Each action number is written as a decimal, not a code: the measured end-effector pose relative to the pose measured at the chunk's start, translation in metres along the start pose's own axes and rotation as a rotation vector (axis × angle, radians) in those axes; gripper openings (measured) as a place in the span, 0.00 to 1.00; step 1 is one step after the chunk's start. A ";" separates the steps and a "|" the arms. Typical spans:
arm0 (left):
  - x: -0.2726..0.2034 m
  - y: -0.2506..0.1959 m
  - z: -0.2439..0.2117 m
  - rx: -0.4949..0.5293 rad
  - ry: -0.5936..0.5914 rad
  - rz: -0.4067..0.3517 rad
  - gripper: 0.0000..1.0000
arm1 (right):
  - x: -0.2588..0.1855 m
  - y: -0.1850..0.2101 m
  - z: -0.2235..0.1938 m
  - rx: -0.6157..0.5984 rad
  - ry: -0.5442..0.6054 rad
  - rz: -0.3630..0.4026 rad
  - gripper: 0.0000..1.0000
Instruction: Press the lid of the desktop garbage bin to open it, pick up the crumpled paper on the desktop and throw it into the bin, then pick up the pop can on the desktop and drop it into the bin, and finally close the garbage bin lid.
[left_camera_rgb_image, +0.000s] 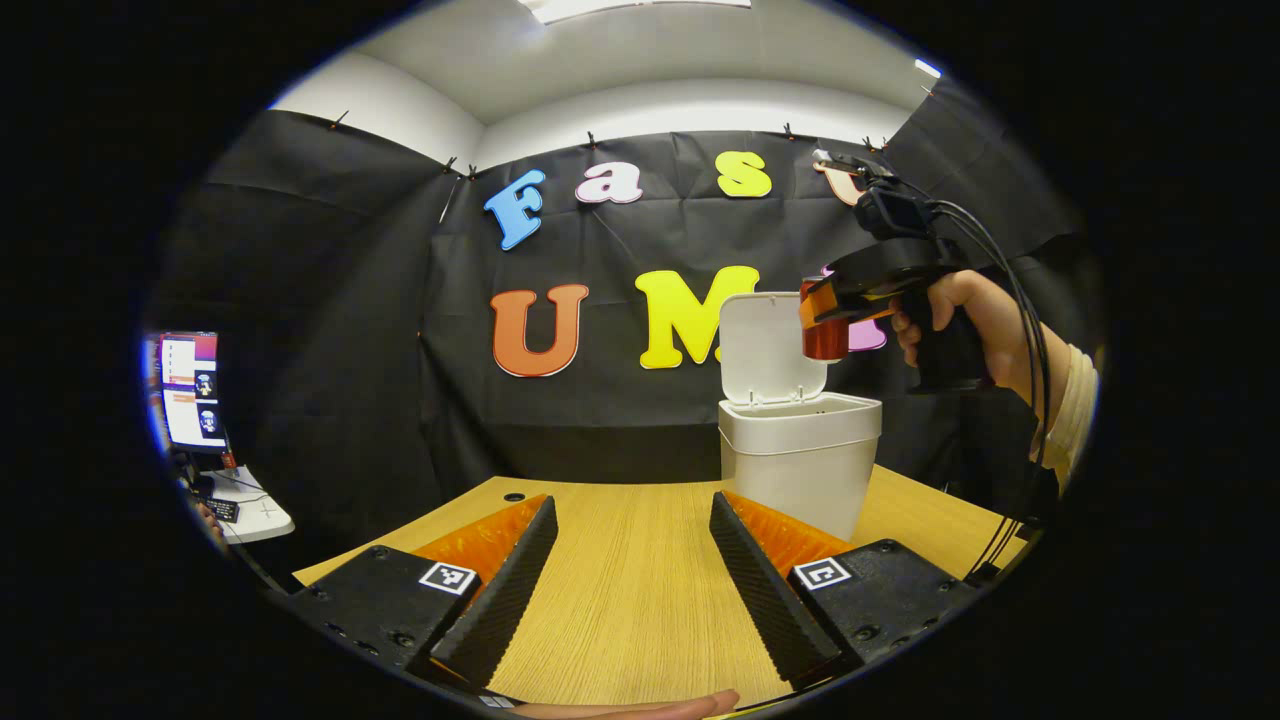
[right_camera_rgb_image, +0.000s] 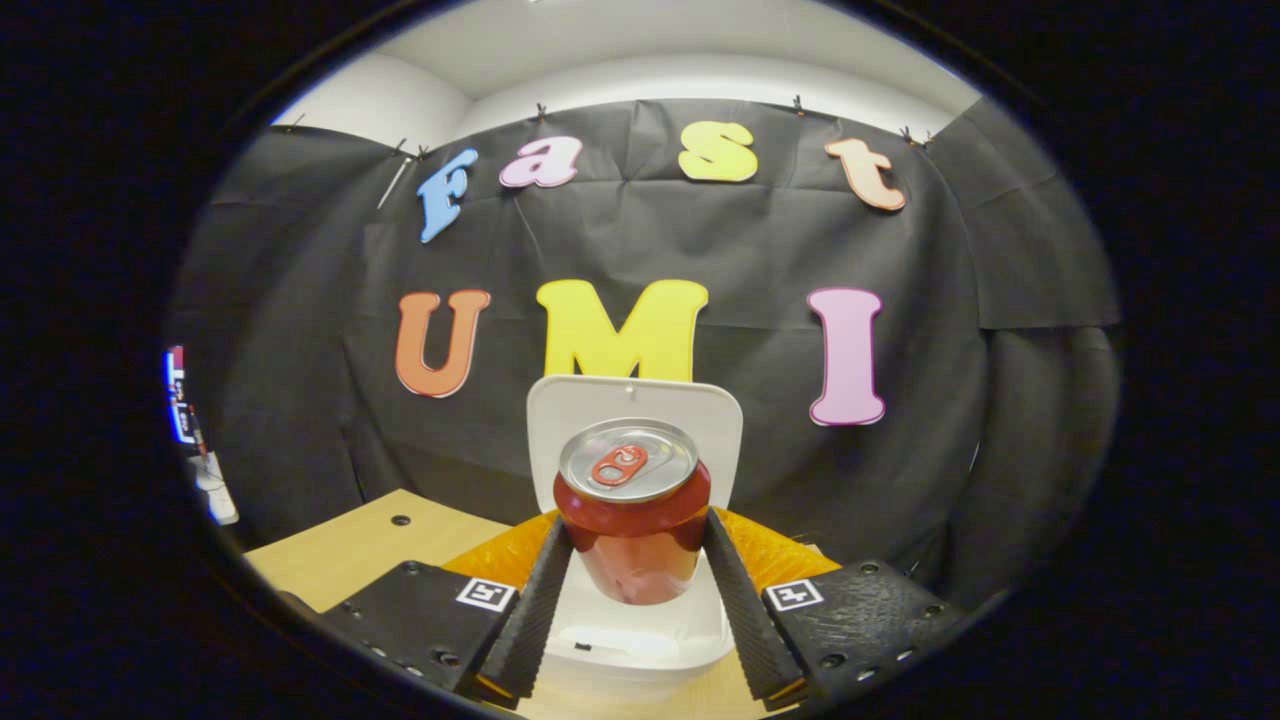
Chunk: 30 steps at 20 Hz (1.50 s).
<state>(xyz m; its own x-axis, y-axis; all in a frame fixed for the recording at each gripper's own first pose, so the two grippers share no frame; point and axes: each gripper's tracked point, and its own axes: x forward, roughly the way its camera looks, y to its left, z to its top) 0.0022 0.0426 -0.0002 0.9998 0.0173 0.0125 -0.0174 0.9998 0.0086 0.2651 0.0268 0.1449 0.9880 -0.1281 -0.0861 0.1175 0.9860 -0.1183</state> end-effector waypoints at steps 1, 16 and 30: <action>0.001 -0.001 -0.001 0.002 0.003 -0.005 0.94 | 0.015 -0.004 -0.010 0.006 0.037 -0.013 0.76; 0.011 0.005 -0.016 -0.007 0.064 -0.011 0.99 | 0.062 -0.029 -0.063 0.091 0.173 -0.055 0.76; 0.015 0.007 -0.020 -0.053 0.072 -0.025 0.99 | 0.050 0.002 -0.017 0.003 0.058 -0.082 0.95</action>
<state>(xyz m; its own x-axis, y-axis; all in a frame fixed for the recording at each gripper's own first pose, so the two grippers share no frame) 0.0177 0.0503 -0.0200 0.9982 -0.0087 -0.0585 0.0060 0.9990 -0.0449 0.3134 0.0207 0.1232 0.9675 -0.2146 -0.1337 0.1985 0.9722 -0.1240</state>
